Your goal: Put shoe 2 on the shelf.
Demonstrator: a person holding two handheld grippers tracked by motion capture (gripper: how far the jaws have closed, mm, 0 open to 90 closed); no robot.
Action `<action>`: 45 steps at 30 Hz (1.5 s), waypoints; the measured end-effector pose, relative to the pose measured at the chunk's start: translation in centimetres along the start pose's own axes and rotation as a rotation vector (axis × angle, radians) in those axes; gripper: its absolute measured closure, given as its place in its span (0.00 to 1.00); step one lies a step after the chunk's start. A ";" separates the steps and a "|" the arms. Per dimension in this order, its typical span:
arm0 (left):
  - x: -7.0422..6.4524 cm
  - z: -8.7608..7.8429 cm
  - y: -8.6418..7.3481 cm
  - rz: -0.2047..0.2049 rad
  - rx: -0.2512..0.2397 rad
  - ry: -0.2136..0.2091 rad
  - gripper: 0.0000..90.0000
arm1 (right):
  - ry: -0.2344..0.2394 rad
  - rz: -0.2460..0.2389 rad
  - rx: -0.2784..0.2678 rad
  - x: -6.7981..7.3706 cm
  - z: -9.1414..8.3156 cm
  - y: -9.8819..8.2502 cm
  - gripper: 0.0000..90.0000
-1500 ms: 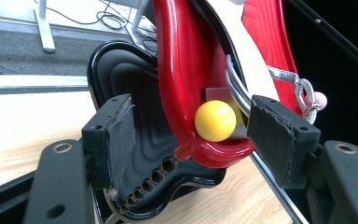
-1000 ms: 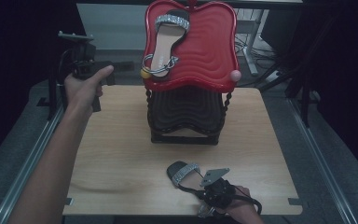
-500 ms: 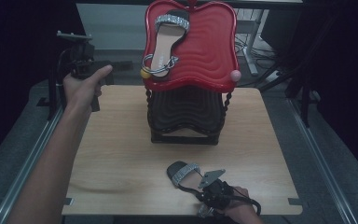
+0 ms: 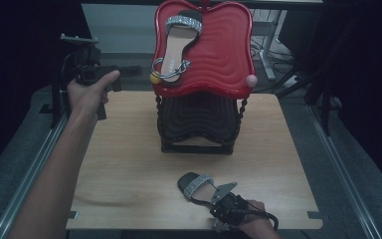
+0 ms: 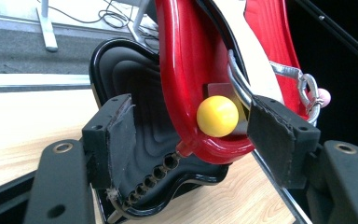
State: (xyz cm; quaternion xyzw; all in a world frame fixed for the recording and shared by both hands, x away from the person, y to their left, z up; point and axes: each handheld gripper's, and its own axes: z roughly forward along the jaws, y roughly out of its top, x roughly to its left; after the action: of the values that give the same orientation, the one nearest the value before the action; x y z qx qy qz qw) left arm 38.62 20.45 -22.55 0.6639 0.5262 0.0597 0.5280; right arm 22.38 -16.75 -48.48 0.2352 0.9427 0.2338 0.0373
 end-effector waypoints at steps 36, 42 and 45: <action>0.2 -0.5 0.0 0.008 -0.004 -0.001 0.36 | -0.046 -0.001 0.068 -5.5 -0.1 2.9 0.22; 0.4 -0.2 -0.4 0.003 0.002 0.001 0.36 | -0.068 -0.041 0.186 -5.4 1.6 2.7 0.19; 0.3 -0.1 -0.4 0.001 0.001 0.001 0.36 | -0.068 -0.055 0.206 -5.3 2.0 2.8 0.21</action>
State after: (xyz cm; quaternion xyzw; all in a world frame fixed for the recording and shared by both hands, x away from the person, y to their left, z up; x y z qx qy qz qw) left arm 38.46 20.74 -22.96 0.6643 0.5261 0.0601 0.5276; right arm 28.67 -16.18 -49.22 0.2195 0.9660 0.1264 0.0513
